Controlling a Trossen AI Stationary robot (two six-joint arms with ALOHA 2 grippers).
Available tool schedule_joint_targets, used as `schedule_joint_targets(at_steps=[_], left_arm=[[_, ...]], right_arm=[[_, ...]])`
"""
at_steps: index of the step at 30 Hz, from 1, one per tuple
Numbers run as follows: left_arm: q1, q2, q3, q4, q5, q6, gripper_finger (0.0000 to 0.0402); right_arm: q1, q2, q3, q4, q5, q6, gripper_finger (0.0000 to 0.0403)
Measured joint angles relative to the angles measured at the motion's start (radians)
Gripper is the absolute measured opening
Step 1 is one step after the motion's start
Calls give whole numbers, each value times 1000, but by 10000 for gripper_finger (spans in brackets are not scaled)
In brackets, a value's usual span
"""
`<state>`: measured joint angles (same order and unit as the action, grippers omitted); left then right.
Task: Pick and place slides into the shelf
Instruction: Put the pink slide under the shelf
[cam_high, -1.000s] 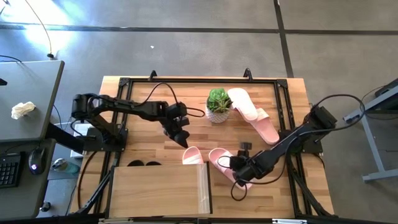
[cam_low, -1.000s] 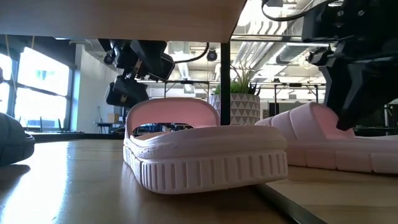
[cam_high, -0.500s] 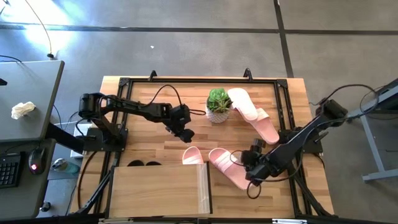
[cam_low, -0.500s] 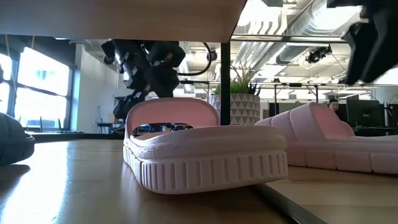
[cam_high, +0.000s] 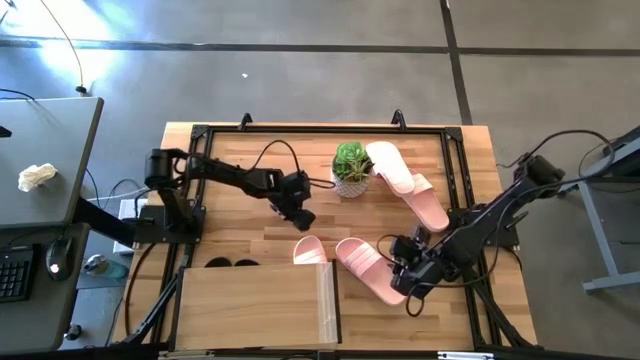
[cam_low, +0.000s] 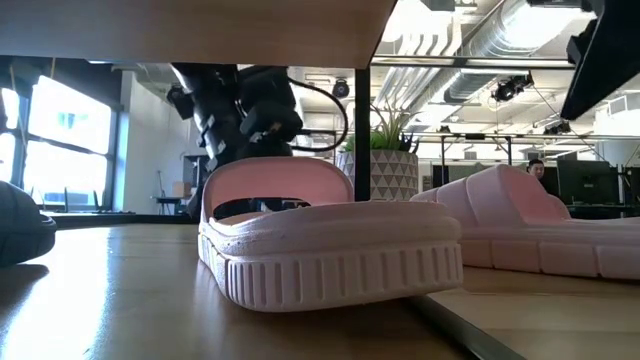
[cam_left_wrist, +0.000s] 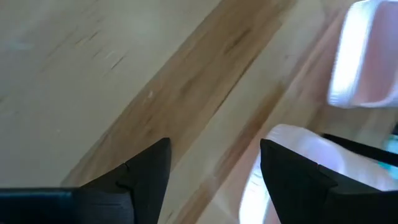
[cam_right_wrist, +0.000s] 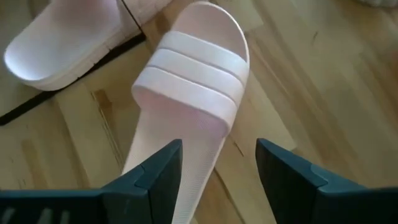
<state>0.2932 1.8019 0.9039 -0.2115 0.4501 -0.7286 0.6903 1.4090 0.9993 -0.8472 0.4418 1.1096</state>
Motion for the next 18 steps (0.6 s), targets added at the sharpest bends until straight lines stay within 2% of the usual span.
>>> schedule_joint_targets(at_steps=[8,15,18], left_arm=[[4,18,-3,35,231,84,232],[11,31,-2,39,127,92,232],[14,30,-2,41,116,91,232]], right_arm=[[-2,18,0,-2,-25,114,193],[-21,18,0,-5,-27,132,193],[-42,18,0,-5,-34,128,193]])
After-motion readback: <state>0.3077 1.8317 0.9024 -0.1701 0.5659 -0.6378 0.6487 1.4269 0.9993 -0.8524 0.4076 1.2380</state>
